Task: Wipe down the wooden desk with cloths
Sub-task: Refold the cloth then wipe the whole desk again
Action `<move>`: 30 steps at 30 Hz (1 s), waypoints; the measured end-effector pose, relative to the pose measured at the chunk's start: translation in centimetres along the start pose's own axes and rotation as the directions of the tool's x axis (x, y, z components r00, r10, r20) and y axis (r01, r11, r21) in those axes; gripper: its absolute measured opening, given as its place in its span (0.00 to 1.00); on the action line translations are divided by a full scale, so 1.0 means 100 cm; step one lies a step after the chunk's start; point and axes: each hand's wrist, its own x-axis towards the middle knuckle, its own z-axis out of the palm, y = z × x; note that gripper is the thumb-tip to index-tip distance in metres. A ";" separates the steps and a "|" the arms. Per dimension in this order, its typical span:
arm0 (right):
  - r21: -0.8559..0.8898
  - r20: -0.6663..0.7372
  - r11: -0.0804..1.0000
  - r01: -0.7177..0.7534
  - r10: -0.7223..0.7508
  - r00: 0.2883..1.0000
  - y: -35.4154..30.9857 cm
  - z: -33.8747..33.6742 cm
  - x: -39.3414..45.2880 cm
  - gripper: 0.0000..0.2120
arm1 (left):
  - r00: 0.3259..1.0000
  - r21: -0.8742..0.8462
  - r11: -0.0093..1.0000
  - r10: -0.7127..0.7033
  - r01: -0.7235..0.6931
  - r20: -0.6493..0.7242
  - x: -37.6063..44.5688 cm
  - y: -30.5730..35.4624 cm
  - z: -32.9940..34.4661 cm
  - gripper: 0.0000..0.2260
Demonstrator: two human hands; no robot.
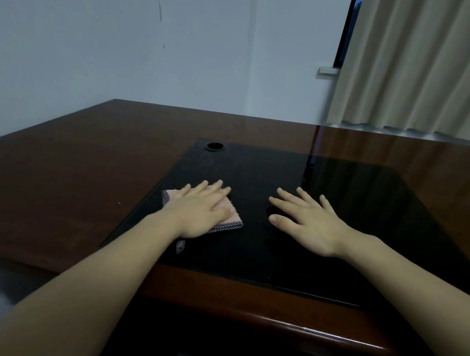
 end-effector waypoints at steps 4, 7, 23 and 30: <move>-0.026 0.007 0.999 0.037 -0.037 0.999 -0.025 0.001 0.027 0.31 | 0.995 -0.001 0.995 -0.096 0.096 -0.014 -0.013 -0.033 -0.003 0.28; -0.051 0.001 0.998 0.038 -0.038 0.999 -0.037 0.004 0.049 0.32 | 0.995 0.004 0.995 -0.103 0.103 -0.009 -0.028 -0.040 -0.001 0.28; -0.110 0.009 0.993 -0.032 0.033 0.999 -0.045 0.020 0.059 0.31 | 0.987 0.027 0.987 -0.157 0.158 -0.022 0.018 -0.021 -0.007 0.30; -0.090 0.014 0.996 -0.027 0.028 1.000 -0.046 0.019 0.057 0.30 | 1.000 0.039 0.999 0.021 -0.021 -0.006 -0.041 -0.004 0.005 0.29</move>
